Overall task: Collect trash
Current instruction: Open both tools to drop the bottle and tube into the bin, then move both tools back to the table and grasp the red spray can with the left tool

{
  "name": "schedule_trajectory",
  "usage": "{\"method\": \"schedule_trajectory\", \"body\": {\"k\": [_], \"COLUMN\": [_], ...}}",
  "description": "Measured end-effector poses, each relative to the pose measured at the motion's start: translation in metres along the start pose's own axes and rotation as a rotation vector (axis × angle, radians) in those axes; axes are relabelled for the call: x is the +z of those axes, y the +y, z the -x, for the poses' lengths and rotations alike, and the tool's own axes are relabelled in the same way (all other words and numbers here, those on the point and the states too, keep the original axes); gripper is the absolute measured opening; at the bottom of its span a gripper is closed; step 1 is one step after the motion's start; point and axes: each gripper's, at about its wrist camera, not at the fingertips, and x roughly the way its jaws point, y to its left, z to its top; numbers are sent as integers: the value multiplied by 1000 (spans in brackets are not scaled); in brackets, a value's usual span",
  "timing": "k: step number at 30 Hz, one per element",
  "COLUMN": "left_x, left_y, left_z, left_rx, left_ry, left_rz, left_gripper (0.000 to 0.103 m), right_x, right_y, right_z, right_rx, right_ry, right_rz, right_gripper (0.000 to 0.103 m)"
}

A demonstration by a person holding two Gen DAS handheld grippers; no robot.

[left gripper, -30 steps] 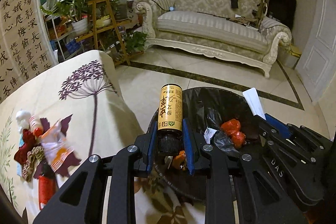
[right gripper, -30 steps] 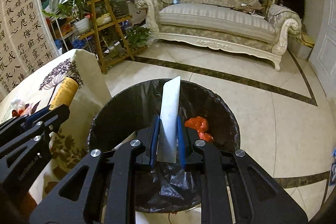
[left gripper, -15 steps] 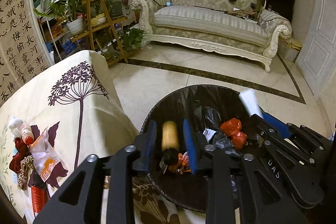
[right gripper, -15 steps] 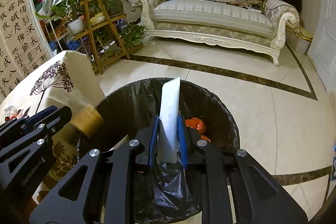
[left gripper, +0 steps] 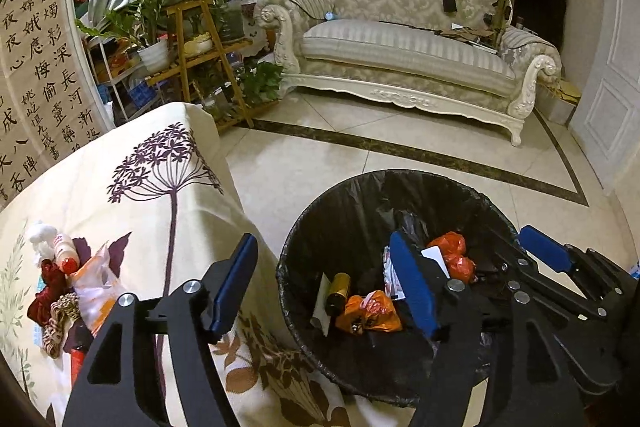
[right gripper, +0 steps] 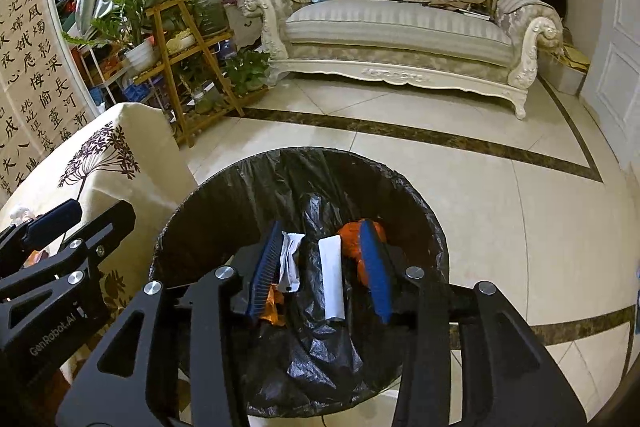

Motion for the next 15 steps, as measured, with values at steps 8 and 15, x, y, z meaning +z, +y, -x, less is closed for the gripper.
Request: {"method": "schedule_trajectory", "body": {"k": [8,15], "left_x": [-6,-19], "left_y": [10,33], "left_z": [14,36], "left_rx": [7,23], "left_ry": [0,-10], "left_rz": [20,55], "left_gripper": [70,70], "right_x": [-6,-14], "right_y": [9,27], "right_z": [15,28], "right_rx": [18,41], "right_ry": [-4,-3], "right_rz": [6,30], "right_gripper": [47,47]}}
